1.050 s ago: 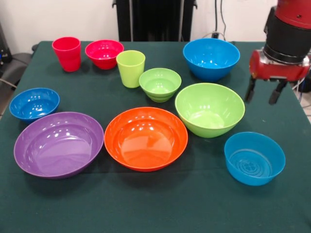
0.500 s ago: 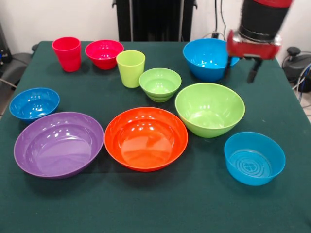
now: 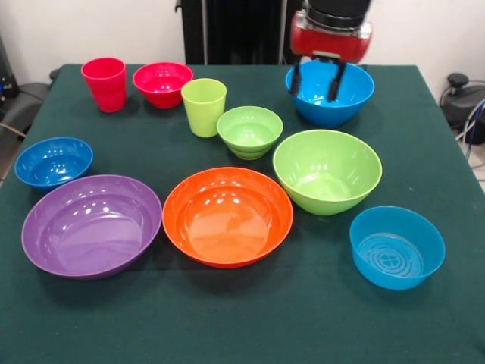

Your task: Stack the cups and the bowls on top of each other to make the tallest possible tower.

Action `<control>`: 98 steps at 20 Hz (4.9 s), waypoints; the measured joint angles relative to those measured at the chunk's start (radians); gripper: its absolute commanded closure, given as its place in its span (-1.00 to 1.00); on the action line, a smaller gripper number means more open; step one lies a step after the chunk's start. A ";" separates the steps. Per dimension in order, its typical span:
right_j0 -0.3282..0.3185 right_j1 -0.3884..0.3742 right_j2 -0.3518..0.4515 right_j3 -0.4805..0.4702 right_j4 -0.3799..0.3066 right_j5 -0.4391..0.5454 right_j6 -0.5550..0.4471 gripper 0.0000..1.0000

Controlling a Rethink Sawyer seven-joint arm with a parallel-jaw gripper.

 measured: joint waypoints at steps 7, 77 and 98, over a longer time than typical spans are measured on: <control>-0.014 -0.004 -0.028 -0.051 0.000 0.049 0.000 -1.00; -0.261 0.038 0.092 0.151 -0.070 -0.220 0.000 -1.00; -0.256 -0.002 0.081 0.163 -0.103 -0.206 0.000 -1.00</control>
